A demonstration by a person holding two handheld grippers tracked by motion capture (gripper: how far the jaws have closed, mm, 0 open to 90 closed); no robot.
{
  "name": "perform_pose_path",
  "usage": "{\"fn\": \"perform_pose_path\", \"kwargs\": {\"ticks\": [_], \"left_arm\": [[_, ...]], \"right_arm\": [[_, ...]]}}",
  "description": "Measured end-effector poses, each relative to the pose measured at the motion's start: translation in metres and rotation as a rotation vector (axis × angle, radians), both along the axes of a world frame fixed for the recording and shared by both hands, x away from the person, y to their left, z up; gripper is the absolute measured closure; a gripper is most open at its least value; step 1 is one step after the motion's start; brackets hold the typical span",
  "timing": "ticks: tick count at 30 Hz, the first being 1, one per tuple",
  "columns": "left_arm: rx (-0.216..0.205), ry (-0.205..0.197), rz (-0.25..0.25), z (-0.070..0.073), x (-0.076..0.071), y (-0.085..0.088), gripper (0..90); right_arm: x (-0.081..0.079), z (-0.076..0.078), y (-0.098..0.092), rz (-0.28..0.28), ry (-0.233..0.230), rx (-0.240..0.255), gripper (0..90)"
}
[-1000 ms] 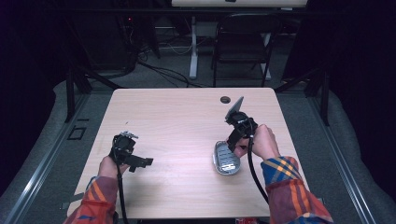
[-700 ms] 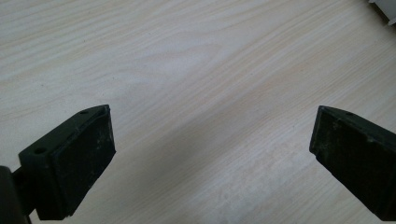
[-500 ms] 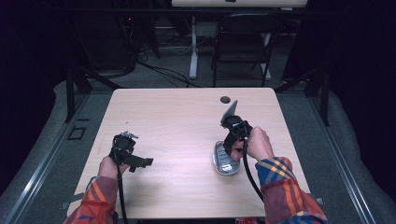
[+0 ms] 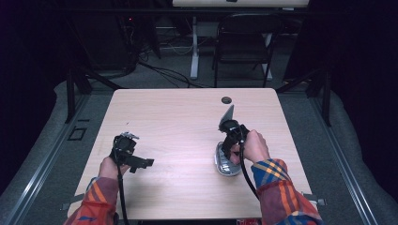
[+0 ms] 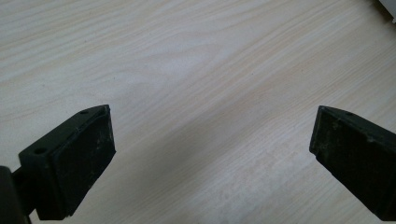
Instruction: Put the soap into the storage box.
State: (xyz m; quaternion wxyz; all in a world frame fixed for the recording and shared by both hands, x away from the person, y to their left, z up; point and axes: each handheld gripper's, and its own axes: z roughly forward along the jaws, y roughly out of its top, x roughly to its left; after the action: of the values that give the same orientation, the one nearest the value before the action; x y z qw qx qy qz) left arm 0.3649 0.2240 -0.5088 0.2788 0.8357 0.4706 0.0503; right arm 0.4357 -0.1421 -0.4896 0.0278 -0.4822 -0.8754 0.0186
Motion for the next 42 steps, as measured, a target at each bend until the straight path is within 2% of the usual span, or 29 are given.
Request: {"fn": "perform_pose_path", "kwargs": {"ticks": [1, 2, 3, 5, 6, 8, 9, 13, 16, 18, 19, 20, 21, 23, 25, 28, 29, 32, 34, 37, 38, 39, 42], "left_arm": [[0.000, 0.000, 0.000, 0.000, 0.000, 0.000, 0.0], [0.000, 0.001, 0.002, 0.000, 0.000, 0.000, 0.0], [-0.001, 0.001, 0.003, 0.000, 0.000, 0.000, 0.0], [-0.001, 0.002, 0.003, 0.000, 0.000, -0.001, 0.0], [-0.001, 0.000, 0.001, 0.000, 0.000, -0.001, 0.0], [0.000, -0.002, 0.000, 0.001, -0.001, -0.001, 0.0], [-0.001, -0.003, -0.001, 0.001, -0.001, -0.001, 0.0], [-0.001, -0.001, -0.002, 0.001, -0.001, 0.000, 0.0], [-0.001, 0.000, -0.003, 0.001, 0.000, -0.001, 0.0], [0.000, -0.001, -0.004, 0.001, 0.000, -0.001, 0.0], [0.000, -0.001, -0.004, 0.001, 0.000, -0.001, 0.0], [0.000, -0.001, -0.004, 0.001, 0.000, -0.001, 0.0], [-0.002, 0.001, 0.000, 0.001, -0.001, -0.001, 0.0], [0.001, -0.002, -0.003, 0.001, -0.001, -0.002, 0.0], [0.002, -0.002, -0.002, 0.001, -0.001, -0.002, 0.0], [0.002, -0.002, -0.002, 0.001, -0.001, -0.002, 0.0], [0.002, -0.003, -0.003, 0.001, -0.001, -0.002, 0.0], [0.003, -0.003, -0.005, 0.001, -0.001, -0.002, 0.0], [0.002, -0.004, -0.006, 0.001, -0.001, -0.003, 0.0], [0.003, -0.005, -0.008, 0.001, -0.001, -0.003, 0.0], [0.003, -0.005, -0.008, 0.001, -0.001, -0.003, 0.0], [0.003, -0.004, -0.007, 0.001, -0.001, -0.003, 0.0], [0.002, -0.005, -0.006, 0.001, -0.001, -0.002, 0.0]], "right_arm": [[0.000, 0.000, 0.000, 0.000, 0.000, 0.000, 36.8], [-0.002, -0.004, 0.001, -0.037, -0.030, 0.032, 36.8], [-0.001, -0.004, 0.001, -0.025, -0.014, 0.008, 36.8], [-0.001, -0.004, 0.001, -0.034, -0.017, 0.012, 36.8], [0.000, -0.006, 0.002, -0.041, -0.004, -0.002, 36.8], [0.001, -0.009, 0.002, -0.070, -0.020, 0.007, 36.8], [0.002, -0.009, 0.002, -0.067, -0.006, -0.009, 36.7], [0.001, -0.011, 0.002, -0.096, -0.016, 0.006, 36.6], [0.002, -0.011, 0.001, -0.080, -0.009, -0.002, 36.4], [-0.002, -0.013, 0.001, -0.121, -0.046, 0.035, 36.4], [0.002, -0.007, -0.001, -0.063, -0.004, -0.018, 36.5], [0.002, -0.007, -0.001, -0.063, -0.004, -0.018, 36.5], [-0.001, -0.007, -0.002, -0.093, -0.028, 0.013, 36.7], [-0.004, -0.007, -0.004, -0.115, -0.043, 0.036, 36.9], [-0.005, -0.004, -0.007, -0.118, -0.042, 0.050, 37.1], [-0.006, -0.001, -0.009, -0.101, -0.030, 0.041, 37.2], [-0.008, -0.002, -0.011, -0.131, -0.045, 0.074, 37.3], [-0.009, 0.002, -0.014, -0.119, -0.029, 0.083, 37.5], [-0.012, 0.001, -0.015, -0.151, -0.048, 0.127, 36.2], [-0.014, 0.002, -0.017, -0.139, -0.033, 0.136, 35.7], [-0.014, 0.004, -0.019, -0.121, -0.019, 0.125, 35.7], [-0.015, 0.002, -0.020, -0.139, -0.038, 0.141, 35.7], [-0.017, 0.005, -0.024, -0.128, -0.058, 0.149, 35.8]]}}
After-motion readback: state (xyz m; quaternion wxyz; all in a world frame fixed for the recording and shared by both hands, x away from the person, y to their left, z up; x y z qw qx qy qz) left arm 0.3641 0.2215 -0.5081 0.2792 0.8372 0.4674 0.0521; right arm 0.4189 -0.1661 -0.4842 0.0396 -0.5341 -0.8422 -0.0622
